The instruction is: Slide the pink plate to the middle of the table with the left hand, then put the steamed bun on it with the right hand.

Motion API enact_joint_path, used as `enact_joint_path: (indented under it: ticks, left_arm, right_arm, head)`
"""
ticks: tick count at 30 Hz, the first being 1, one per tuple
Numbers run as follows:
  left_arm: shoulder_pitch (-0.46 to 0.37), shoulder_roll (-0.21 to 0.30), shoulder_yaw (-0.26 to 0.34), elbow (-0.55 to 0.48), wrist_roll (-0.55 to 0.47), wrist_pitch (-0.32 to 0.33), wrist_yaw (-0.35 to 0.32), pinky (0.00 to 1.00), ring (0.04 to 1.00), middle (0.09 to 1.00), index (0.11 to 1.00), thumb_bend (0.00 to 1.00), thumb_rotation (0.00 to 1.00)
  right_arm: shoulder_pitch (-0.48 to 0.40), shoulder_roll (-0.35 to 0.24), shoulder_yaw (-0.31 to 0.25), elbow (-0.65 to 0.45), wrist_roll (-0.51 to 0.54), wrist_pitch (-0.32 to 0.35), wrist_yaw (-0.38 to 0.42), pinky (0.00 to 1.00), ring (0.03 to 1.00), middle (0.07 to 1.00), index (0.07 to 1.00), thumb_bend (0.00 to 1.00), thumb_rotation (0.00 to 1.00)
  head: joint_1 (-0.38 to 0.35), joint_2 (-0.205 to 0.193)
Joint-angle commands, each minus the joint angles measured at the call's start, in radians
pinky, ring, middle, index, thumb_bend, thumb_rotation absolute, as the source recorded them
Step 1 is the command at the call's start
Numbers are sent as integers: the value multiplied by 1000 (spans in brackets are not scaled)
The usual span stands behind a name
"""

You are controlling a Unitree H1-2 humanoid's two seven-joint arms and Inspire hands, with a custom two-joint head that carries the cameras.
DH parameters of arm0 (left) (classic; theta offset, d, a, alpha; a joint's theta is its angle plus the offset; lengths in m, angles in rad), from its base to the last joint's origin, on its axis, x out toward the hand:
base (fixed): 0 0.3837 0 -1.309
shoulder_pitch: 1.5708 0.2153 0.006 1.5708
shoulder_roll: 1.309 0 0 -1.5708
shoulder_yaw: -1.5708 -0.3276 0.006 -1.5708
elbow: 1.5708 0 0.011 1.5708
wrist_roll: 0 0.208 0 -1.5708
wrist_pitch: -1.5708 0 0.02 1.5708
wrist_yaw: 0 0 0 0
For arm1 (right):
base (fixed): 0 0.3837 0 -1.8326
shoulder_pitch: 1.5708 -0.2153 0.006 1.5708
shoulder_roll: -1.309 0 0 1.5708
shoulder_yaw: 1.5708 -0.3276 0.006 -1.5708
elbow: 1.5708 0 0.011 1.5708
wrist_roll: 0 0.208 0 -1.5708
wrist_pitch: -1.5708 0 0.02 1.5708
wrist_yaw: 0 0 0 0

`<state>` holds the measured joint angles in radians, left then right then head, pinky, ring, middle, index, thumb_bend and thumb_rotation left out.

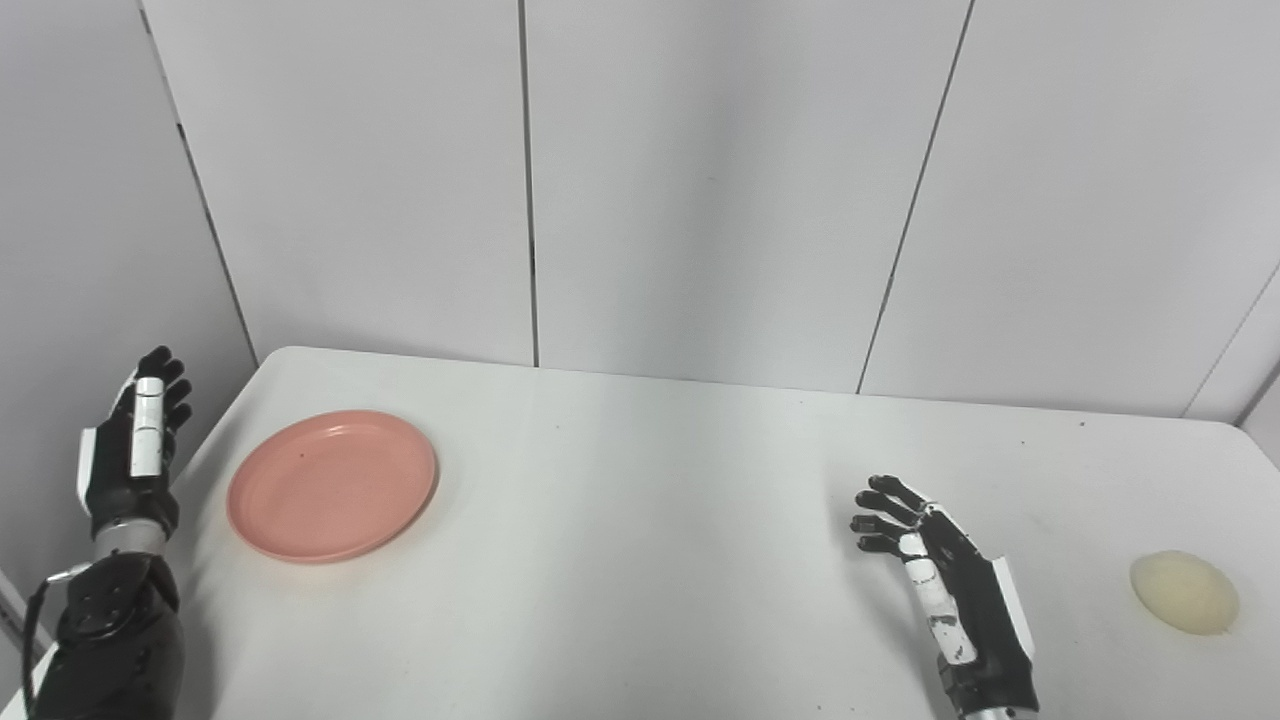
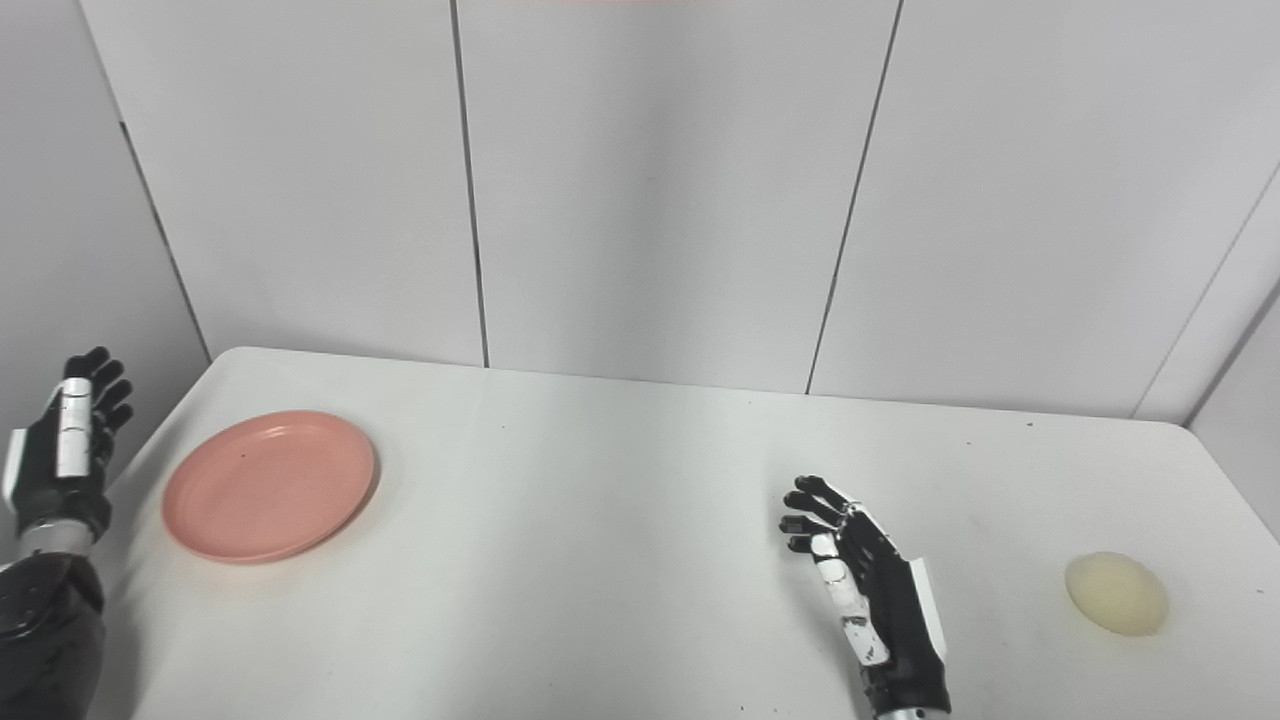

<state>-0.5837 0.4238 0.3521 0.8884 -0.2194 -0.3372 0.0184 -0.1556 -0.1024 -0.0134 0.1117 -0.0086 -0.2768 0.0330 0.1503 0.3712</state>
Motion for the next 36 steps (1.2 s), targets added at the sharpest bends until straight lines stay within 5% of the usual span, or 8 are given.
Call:
enact_joint_path:
  ticks: [1, 15, 36]
  left_arm:
    - [-15, 10, -11, -39, 3, -3, -6, 900, 880, 877, 850, 812, 889]
    - [52, -73, -23, -151, -9, 129, 4, 823, 848, 856, 830, 804, 893]
    - [85, -121, -75, -309, -52, 286, -80, 796, 805, 825, 836, 773, 830]
  right_arm:
    - [61, 11, 3, 72, -5, -21, -6, 639, 672, 733, 746, 520, 853]
    - [67, 19, 3, 39, -17, 13, -18, 622, 662, 729, 729, 516, 823]
    - [77, 24, 9, 2, -39, 48, -16, 607, 633, 731, 709, 516, 816]
  head:
    - [1, 4]
    - [-3, 20]
    - [-18, 46]
